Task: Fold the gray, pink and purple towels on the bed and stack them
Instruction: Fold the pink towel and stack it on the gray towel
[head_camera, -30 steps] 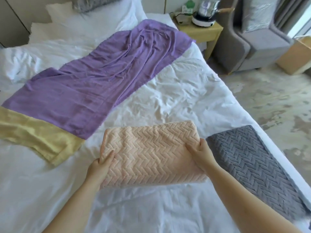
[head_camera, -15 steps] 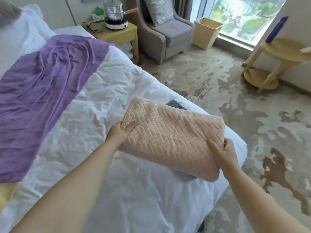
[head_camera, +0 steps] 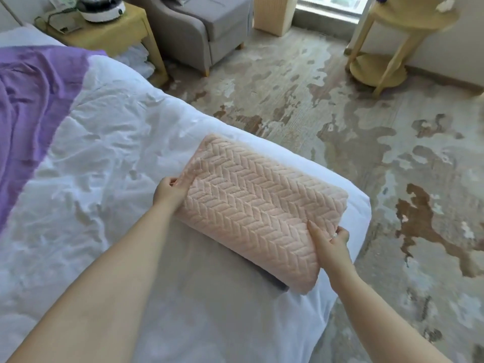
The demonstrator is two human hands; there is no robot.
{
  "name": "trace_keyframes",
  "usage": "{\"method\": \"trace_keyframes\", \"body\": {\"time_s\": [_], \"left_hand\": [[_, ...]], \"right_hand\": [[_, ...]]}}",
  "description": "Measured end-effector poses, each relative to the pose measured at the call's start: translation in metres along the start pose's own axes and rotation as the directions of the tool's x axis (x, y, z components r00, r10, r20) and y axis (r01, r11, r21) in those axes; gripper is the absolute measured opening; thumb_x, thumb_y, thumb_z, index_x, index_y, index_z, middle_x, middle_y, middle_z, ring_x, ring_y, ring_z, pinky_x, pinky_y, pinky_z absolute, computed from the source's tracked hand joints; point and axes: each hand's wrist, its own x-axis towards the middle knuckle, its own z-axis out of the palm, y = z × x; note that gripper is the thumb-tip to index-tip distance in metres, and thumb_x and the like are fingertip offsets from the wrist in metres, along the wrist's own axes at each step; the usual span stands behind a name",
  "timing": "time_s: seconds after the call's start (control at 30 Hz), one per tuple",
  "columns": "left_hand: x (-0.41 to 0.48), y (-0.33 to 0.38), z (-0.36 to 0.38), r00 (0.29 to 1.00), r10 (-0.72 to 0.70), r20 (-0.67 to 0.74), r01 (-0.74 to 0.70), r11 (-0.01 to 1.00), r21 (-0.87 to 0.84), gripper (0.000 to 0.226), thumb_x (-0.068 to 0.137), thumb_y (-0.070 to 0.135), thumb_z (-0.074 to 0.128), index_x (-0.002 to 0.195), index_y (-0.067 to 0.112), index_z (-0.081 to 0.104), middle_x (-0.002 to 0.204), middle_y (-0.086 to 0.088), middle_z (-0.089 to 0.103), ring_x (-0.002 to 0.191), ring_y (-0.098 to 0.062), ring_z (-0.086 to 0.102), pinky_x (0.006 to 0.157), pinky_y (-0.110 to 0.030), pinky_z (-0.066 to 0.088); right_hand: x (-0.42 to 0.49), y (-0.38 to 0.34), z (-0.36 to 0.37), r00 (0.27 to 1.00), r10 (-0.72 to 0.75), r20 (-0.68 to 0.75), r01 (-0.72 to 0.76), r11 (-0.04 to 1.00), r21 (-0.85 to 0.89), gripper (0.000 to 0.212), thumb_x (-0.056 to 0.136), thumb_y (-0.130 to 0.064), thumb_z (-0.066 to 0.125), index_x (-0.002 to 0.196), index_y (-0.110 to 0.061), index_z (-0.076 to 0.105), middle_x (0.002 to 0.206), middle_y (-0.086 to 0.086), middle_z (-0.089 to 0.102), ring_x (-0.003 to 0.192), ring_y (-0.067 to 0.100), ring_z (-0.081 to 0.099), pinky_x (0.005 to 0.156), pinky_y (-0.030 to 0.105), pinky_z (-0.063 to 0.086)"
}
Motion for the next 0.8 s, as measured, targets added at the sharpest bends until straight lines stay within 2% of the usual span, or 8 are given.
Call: {"method": "trace_keyframes", "body": {"time_s": [0.1, 0.17, 0.23, 0.37, 0.5, 0.57, 0.67, 0.8], "left_hand": [[-0.009, -0.014, 0.003, 0.974, -0.22, -0.061, 0.183, 0.911, -0.37, 0.085, 0.052, 0.077, 0.07, 0.106, 0.013, 0.059, 0.107, -0.004, 0.066, 0.099, -0.024, 0.064, 0.082, -0.037, 0.054], [-0.017, -0.018, 0.005, 0.928, -0.356, 0.106, 0.34, 0.7, -0.628, 0.095, 0.043, 0.073, 0.079, 0.114, 0.012, 0.058, 0.106, -0.008, 0.069, 0.093, -0.027, 0.069, 0.082, -0.049, 0.057], [-0.022, -0.021, 0.011, 0.913, -0.331, 0.237, 0.396, 0.589, -0.704, 0.081, 0.054, 0.065, 0.08, 0.118, 0.019, 0.062, 0.108, -0.006, 0.071, 0.095, -0.026, 0.07, 0.086, -0.05, 0.055], [-0.019, -0.003, 0.014, 0.967, -0.244, 0.077, 0.219, 0.634, -0.742, 0.025, 0.082, 0.04, 0.072, 0.098, 0.022, 0.067, 0.113, -0.007, 0.069, 0.101, -0.022, 0.067, 0.09, -0.046, 0.054], [0.009, 0.024, 0.008, 0.991, -0.13, -0.043, 0.059, 0.69, -0.722, 0.032, 0.084, 0.039, 0.069, 0.1, 0.012, 0.067, 0.111, -0.009, 0.069, 0.103, -0.022, 0.066, 0.093, -0.044, 0.053], [0.02, 0.02, 0.011, 0.988, -0.15, -0.048, 0.082, 0.75, -0.656, 0.034, 0.085, 0.042, 0.067, 0.101, 0.011, 0.065, 0.112, -0.006, 0.068, 0.106, -0.021, 0.064, 0.096, -0.042, 0.051], [0.024, 0.001, 0.018, 0.976, -0.217, 0.003, 0.188, 0.838, -0.513, 0.052, 0.089, 0.044, 0.061, 0.125, 0.007, 0.059, 0.123, -0.007, 0.064, 0.106, -0.021, 0.063, 0.099, -0.04, 0.049], [0.024, -0.01, 0.018, 0.976, -0.215, -0.019, 0.177, 0.846, -0.502, 0.05, 0.087, 0.045, 0.064, 0.119, 0.007, 0.057, 0.121, -0.007, 0.065, 0.099, -0.022, 0.066, 0.093, -0.041, 0.053]], "right_hand": [[0.008, -0.01, -0.004, 1.0, -0.014, -0.015, 0.014, 0.999, 0.039, 0.075, 0.075, -0.059, 0.068, 0.131, -0.026, 0.029, 0.114, -0.01, 0.052, 0.103, 0.01, 0.057, 0.09, 0.037, 0.049], [0.017, -0.022, -0.005, 0.999, -0.015, -0.039, 0.019, 0.997, 0.079, 0.08, 0.074, -0.062, 0.067, 0.134, -0.02, 0.032, 0.123, -0.002, 0.054, 0.108, 0.017, 0.058, 0.094, 0.044, 0.05], [0.026, -0.036, -0.006, 0.998, 0.003, -0.065, 0.005, 0.992, 0.126, 0.081, 0.076, -0.06, 0.066, 0.136, -0.018, 0.033, 0.123, 0.0, 0.054, 0.108, 0.02, 0.058, 0.094, 0.045, 0.05], [0.038, -0.054, -0.009, 0.997, 0.002, -0.073, 0.011, 0.984, 0.179, 0.073, 0.078, -0.045, 0.073, 0.134, -0.015, 0.038, 0.125, 0.002, 0.056, 0.109, 0.022, 0.061, 0.094, 0.045, 0.051], [0.036, -0.053, -0.005, 0.992, -0.063, -0.105, 0.086, 0.968, 0.235, 0.062, 0.082, -0.042, 0.07, 0.129, -0.016, 0.041, 0.12, -0.001, 0.059, 0.108, 0.016, 0.062, 0.093, 0.04, 0.052], [0.036, -0.046, 0.001, 0.991, -0.051, -0.127, 0.079, 0.972, 0.223, 0.061, 0.083, -0.043, 0.068, 0.13, -0.015, 0.04, 0.123, 0.001, 0.058, 0.109, 0.016, 0.06, 0.094, 0.039, 0.051], [0.041, -0.033, 0.007, 0.987, -0.031, -0.158, 0.047, 0.994, 0.098, 0.065, 0.084, -0.048, 0.065, 0.132, -0.014, 0.037, 0.122, 0.001, 0.056, 0.11, 0.018, 0.057, 0.097, 0.041, 0.048], [0.046, -0.029, 0.006, 0.984, -0.066, -0.165, 0.068, 0.998, 0.009, 0.066, 0.083, -0.052, 0.063, 0.131, -0.015, 0.038, 0.119, -0.002, 0.057, 0.11, 0.018, 0.056, 0.094, 0.035, 0.046]]}}
